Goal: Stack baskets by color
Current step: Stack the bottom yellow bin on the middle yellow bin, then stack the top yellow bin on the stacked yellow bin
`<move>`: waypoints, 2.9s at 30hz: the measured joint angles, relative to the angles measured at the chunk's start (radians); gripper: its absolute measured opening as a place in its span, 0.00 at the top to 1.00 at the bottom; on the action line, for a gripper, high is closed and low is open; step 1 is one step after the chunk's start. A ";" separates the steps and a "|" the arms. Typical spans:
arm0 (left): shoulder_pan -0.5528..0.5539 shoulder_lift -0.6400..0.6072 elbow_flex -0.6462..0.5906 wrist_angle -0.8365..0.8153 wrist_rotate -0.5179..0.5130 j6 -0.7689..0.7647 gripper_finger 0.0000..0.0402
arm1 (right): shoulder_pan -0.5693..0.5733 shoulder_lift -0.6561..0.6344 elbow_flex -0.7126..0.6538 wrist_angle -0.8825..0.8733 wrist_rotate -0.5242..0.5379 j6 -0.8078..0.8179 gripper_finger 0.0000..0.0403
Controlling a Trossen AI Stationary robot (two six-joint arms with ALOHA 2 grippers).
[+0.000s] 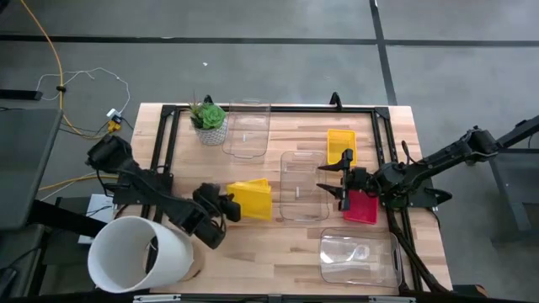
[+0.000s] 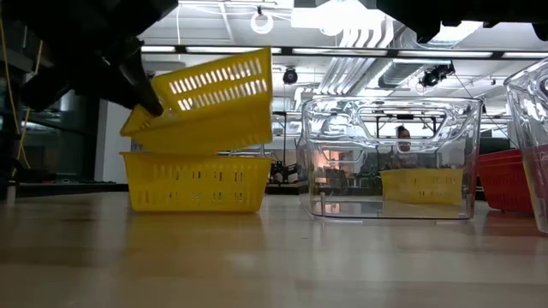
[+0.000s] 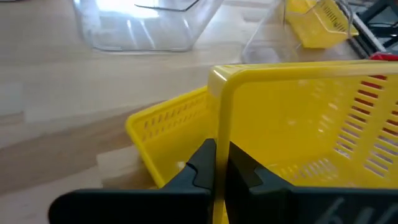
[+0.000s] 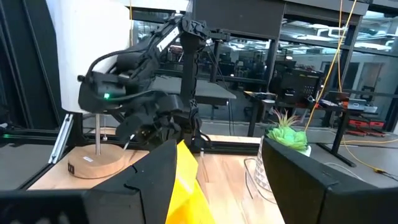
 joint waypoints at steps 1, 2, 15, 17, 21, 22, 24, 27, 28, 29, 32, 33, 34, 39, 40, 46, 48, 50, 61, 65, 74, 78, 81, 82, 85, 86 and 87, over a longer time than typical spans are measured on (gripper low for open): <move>-0.006 0.010 0.000 0.001 -0.010 -0.019 1.00 | 0.000 0.000 0.000 -0.001 0.000 0.000 0.45; -0.013 0.021 0.001 0.002 -0.024 -0.040 1.00 | 0.000 0.000 0.000 0.000 0.000 0.000 0.45; -0.056 0.073 0.001 -0.093 -0.029 -0.150 1.00 | 0.000 0.000 0.000 0.000 0.002 0.001 0.45; -0.054 0.073 0.001 -0.096 -0.024 -0.149 1.00 | 0.000 0.000 0.000 0.000 0.002 0.001 0.45; -0.044 0.073 0.001 -0.095 0.005 -0.121 1.00 | 0.000 0.000 0.000 0.000 0.002 0.001 0.45; -0.043 0.073 0.001 -0.093 0.012 -0.119 1.00 | 0.000 0.000 0.000 0.000 0.002 0.001 0.45; -0.043 0.073 0.001 -0.093 0.015 -0.118 1.00 | 0.000 0.000 0.000 0.000 0.002 0.001 0.45; -0.042 0.073 0.001 -0.095 0.016 -0.114 1.00 | 0.000 0.000 0.000 0.000 0.002 0.001 0.45; -0.042 0.073 0.001 -0.094 0.016 -0.103 1.00 | 0.000 0.000 0.000 0.000 0.002 0.001 0.45; -0.039 0.073 0.002 -0.094 0.017 -0.089 1.00 | 0.000 0.000 0.000 0.000 0.002 0.001 0.45; -0.035 0.066 0.012 -0.095 0.022 -0.035 0.98 | 0.000 0.000 0.000 0.000 0.002 0.001 0.45; -0.034 0.058 0.018 -0.096 0.023 -0.008 0.97 | 0.000 0.000 0.000 0.000 0.003 0.001 0.45; -0.031 0.052 0.029 -0.093 0.022 0.022 0.95 | 0.000 0.000 0.000 0.000 0.003 0.001 0.45; -0.015 0.006 0.065 -0.092 0.018 0.172 0.86 | 0.000 0.000 0.000 -0.001 0.003 -0.001 0.45; -0.010 -0.003 0.068 -0.096 0.018 0.206 0.84 | 0.000 0.000 0.000 -0.001 0.003 -0.003 0.45; 0.044 -0.053 0.073 -0.096 0.023 0.363 0.73 | 0.000 0.000 0.000 0.002 0.032 -0.023 0.45; 0.072 -0.084 0.073 -0.105 0.022 0.449 0.70 | 0.000 0.000 0.000 0.023 0.061 -0.034 0.45; 0.109 -0.133 0.073 -0.108 -0.009 0.563 0.67 | 0.000 0.001 0.000 0.048 0.102 -0.072 0.45; 0.581 -0.565 0.076 0.262 0.296 1.707 0.63 | -0.223 0.001 0.144 -0.141 0.248 -0.192 0.45; 0.834 -0.657 0.077 0.432 0.752 1.947 0.63 | -0.405 0.002 0.280 -0.418 0.070 -0.067 0.45; 1.125 -0.685 0.077 0.464 1.096 1.855 0.63 | -0.698 0.078 0.668 -0.979 -0.107 0.319 0.45; 1.118 -0.672 0.076 0.463 1.201 1.714 0.63 | -0.750 0.143 0.838 -1.214 -0.136 0.474 0.45; 1.088 -0.669 0.076 0.493 1.248 1.624 0.63 | -0.763 0.197 0.968 -1.440 -0.139 0.648 0.45; 1.073 -0.667 0.076 0.498 1.249 1.602 0.63 | -0.766 0.218 1.009 -1.522 -0.141 0.706 0.45; 1.041 -0.660 0.076 0.502 1.226 1.586 0.63 | -0.766 0.276 1.121 -1.765 -0.176 0.855 0.45; 1.035 -0.661 0.076 0.502 1.224 1.586 0.63 | -0.765 0.294 1.152 -1.825 -0.194 0.886 0.45; 1.031 -0.661 0.076 0.504 1.223 1.586 0.63 | -0.766 0.308 1.176 -1.881 -0.207 0.910 0.45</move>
